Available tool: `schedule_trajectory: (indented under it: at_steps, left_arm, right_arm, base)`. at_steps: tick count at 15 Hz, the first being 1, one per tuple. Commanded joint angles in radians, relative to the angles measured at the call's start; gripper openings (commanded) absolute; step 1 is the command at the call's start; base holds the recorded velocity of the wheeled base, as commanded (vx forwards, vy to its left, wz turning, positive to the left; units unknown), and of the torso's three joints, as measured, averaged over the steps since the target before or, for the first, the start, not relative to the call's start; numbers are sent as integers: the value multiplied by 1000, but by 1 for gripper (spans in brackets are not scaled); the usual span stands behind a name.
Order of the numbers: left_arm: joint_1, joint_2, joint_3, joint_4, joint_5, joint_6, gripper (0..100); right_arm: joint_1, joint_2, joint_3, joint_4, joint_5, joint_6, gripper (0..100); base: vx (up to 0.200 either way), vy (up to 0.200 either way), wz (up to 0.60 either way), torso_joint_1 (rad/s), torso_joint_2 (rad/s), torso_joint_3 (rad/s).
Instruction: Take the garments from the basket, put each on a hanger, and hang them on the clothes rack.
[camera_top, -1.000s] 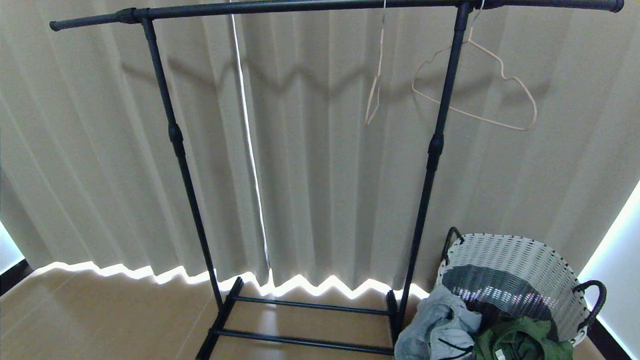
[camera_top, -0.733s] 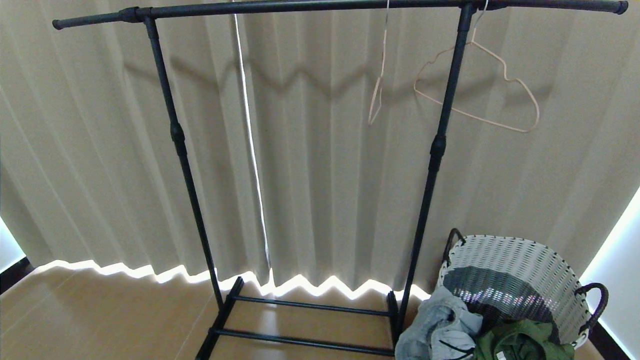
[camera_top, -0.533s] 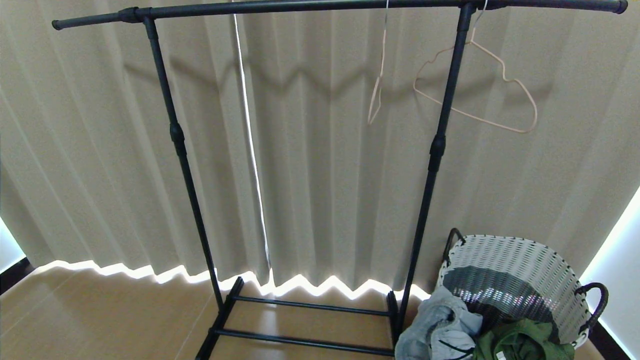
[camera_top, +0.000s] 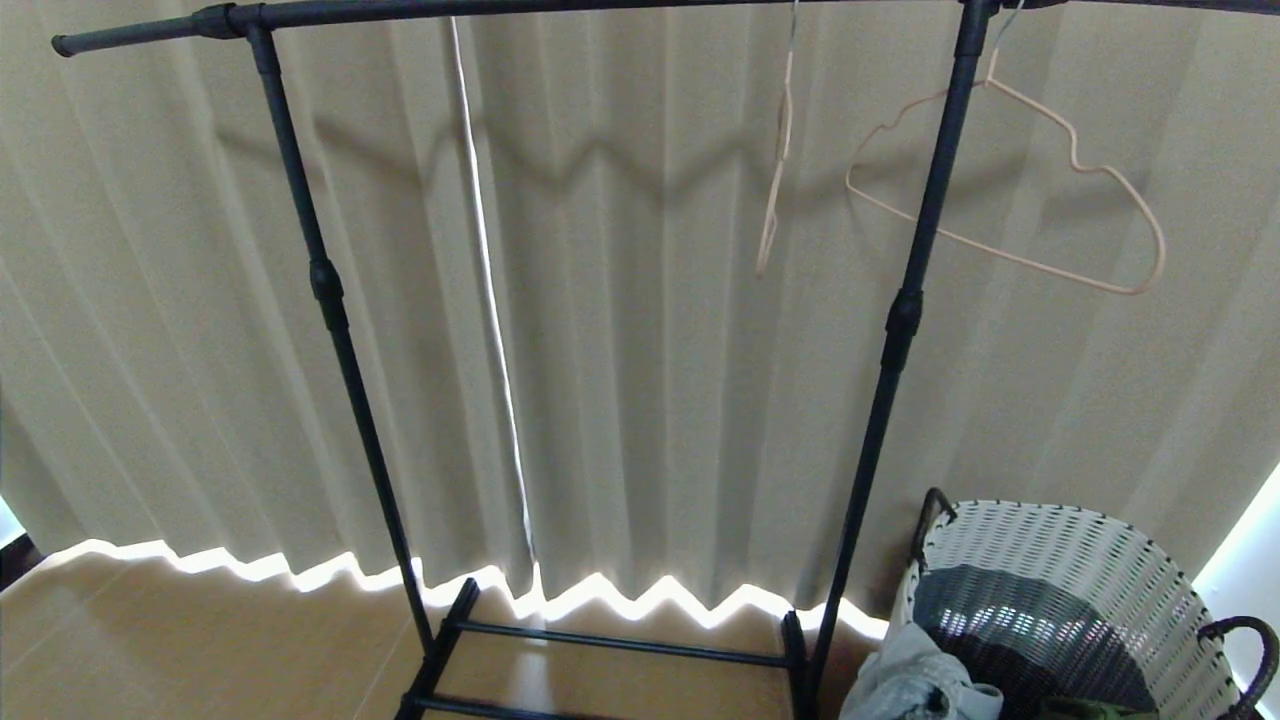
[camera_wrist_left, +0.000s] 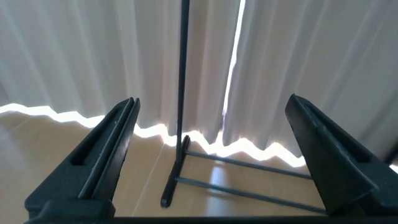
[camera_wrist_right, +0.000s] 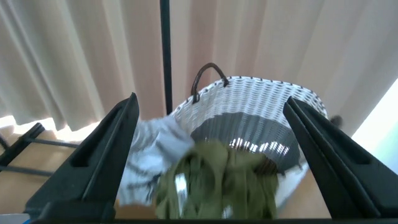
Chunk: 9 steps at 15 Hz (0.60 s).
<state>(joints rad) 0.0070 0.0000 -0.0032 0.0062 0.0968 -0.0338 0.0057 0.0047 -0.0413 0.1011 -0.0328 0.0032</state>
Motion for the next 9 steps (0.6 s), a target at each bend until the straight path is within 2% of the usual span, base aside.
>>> schedule_trajectory:
  at_steps: [1,7,9]
  left_arm:
    - [1,2,0,0,1,0,100]
    - [1,0,0,1,0,0,100]
    - [1,2,0,0,3,-6,100]
  right_arm:
    - [0,1,0,0,1,0,100]
    - [0,1,0,0,2,0,100]
    - [0,1,0,3,4,-37,100]
  base:
    - [0,0,0,0,0,0]
    - [0,0,0,0,0,0]
    - [0,0,0,0,0,0]
